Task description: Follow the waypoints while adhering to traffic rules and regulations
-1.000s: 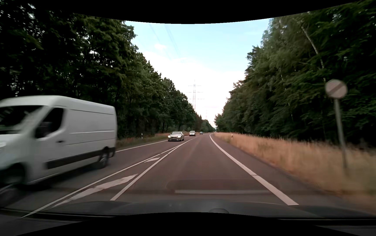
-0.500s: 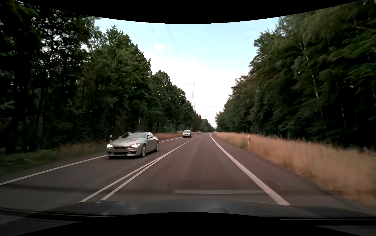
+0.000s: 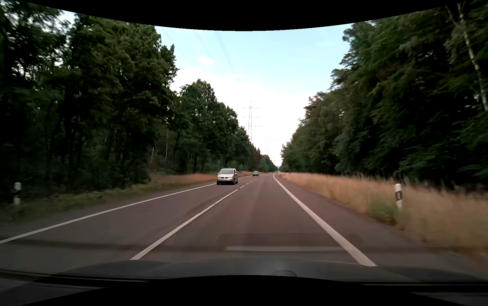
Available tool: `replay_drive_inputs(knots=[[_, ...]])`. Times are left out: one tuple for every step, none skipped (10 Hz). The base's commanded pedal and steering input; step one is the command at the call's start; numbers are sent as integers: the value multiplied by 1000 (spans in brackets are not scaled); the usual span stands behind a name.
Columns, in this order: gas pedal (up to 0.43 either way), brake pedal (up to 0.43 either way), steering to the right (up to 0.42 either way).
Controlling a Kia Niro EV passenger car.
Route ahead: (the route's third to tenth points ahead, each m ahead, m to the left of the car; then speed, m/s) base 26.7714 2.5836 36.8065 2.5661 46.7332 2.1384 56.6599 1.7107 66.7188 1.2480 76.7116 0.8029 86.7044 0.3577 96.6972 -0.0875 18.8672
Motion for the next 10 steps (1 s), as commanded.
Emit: replay_drive_inputs(knots=[[228,0,4],[240,0,4],[260,0,5],[268,0,5],[280,0,5],[280,0,5],[280,0,5],[280,0,5],[280,0,4],[280,0,4]])
